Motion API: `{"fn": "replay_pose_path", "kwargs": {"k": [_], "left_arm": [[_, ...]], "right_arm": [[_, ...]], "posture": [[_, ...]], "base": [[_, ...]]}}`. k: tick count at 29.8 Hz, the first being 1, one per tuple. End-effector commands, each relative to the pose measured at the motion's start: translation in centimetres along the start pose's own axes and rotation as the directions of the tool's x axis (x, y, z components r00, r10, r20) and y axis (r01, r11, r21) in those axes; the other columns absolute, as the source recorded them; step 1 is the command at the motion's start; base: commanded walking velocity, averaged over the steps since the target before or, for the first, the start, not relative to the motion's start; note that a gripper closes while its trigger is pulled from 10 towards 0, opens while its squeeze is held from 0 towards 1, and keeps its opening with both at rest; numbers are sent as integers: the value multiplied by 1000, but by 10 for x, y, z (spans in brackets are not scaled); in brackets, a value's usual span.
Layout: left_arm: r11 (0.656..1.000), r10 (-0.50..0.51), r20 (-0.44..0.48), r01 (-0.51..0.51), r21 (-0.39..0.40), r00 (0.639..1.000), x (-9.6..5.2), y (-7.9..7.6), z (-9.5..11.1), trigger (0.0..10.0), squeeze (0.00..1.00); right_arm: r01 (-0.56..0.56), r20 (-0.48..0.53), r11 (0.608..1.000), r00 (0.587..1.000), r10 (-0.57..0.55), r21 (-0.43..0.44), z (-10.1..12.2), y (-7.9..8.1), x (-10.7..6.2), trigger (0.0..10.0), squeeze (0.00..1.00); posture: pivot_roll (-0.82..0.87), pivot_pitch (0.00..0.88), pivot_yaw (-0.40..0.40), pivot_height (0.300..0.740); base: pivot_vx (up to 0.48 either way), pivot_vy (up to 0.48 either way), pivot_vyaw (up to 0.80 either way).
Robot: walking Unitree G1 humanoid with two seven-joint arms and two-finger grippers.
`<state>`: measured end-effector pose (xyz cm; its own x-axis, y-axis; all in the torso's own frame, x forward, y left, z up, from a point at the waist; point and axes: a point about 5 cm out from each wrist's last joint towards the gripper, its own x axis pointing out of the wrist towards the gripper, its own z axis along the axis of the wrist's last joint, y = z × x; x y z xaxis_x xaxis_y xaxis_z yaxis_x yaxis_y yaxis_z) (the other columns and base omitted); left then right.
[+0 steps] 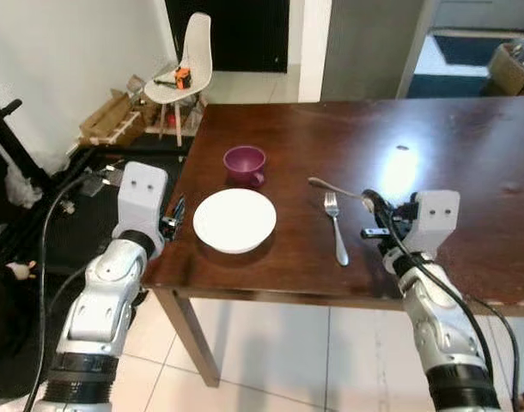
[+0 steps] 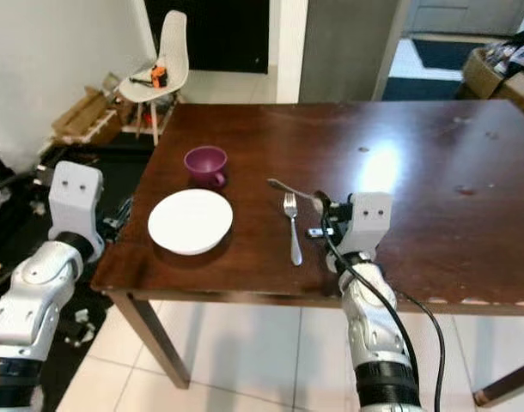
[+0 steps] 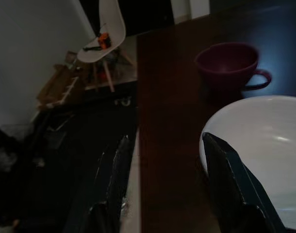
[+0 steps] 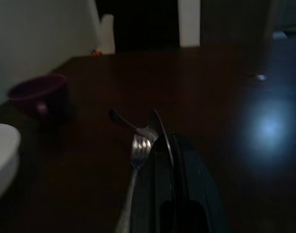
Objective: Setting the table
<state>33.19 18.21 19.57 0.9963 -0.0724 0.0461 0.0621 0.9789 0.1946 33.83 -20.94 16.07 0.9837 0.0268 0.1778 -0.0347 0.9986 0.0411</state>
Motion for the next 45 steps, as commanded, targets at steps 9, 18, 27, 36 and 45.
{"fn": "replay_pose_path", "kwargs": {"k": [9, 18, 27, 36, 45], "left_arm": [[999, 16, -4, -16, 34, 1000, 1, 31, 13, 10000, 0], [999, -10, -2, 10, 42, 1000, 1, 30, 19, 10000, 0], [999, -20, -12, 20, 44, 1000, 0, 30, 19, 10000, 0], [999, -30, -15, 30, 28, 999, 2, 24, 17, 10000, 0], [999, -31, -11, 31, 11, 999, 4, 19, 15, 10000, 0]], "right_arm": [[176, 13, 980, 984, -175, -88, -6, -11, 10, 10000, 0], [201, -25, 979, 979, -202, -45, -22, -12, 6, 10000, 0], [214, -25, 976, 976, -215, -46, -29, -9, 5, 10000, 1000], [90, 27, 995, 995, -91, 36, -18, 16, 5, 10000, 1000], [63, 17, 998, 998, -63, -24, -14, 14, -10, 10000, 0]], "posture": [[77, 113, 218, 740], [95, 129, 238, 740], [98, 131, 242, 740], [73, 127, 230, 740], [49, 124, 215, 740]], "base": [[0, 0, 0], [0, 0, 0], [0, 0, 0], [0, 0, 0], [0, 0, 0]]}}
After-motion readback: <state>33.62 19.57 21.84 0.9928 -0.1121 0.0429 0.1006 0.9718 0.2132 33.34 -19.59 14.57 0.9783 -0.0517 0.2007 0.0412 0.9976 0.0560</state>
